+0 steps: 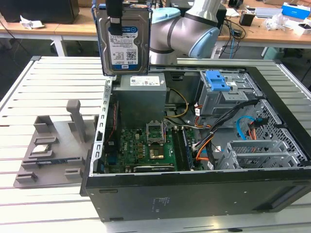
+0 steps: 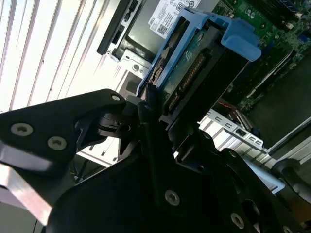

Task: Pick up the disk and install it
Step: 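Pick up the disk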

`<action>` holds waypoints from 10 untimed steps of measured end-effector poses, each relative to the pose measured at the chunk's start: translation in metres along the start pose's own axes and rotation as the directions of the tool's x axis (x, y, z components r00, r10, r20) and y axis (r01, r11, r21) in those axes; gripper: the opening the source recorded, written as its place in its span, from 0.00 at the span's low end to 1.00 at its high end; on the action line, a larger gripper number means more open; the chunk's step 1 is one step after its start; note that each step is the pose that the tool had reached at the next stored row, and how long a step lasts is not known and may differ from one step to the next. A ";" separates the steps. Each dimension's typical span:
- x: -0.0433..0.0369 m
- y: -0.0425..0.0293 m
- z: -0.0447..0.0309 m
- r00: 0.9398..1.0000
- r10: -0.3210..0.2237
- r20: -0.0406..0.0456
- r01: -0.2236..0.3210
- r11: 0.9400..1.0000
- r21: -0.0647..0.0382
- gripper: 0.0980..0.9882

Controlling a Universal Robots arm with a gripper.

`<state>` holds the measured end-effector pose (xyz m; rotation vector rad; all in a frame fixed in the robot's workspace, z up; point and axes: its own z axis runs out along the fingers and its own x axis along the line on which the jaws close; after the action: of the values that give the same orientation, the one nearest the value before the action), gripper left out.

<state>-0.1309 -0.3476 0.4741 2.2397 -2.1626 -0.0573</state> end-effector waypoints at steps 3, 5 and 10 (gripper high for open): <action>0.0006 -0.0183 -0.0009 1.000 0.000 0.000 0.000 1.000 0.000 0.30; 0.0009 -0.0288 -0.0013 1.000 0.000 0.000 0.000 1.000 0.000 0.30; 0.0017 -0.0541 -0.0025 1.000 0.000 0.000 0.000 1.000 0.000 0.30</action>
<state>-0.0767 -0.3474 0.4742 2.2396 -2.1625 -0.0573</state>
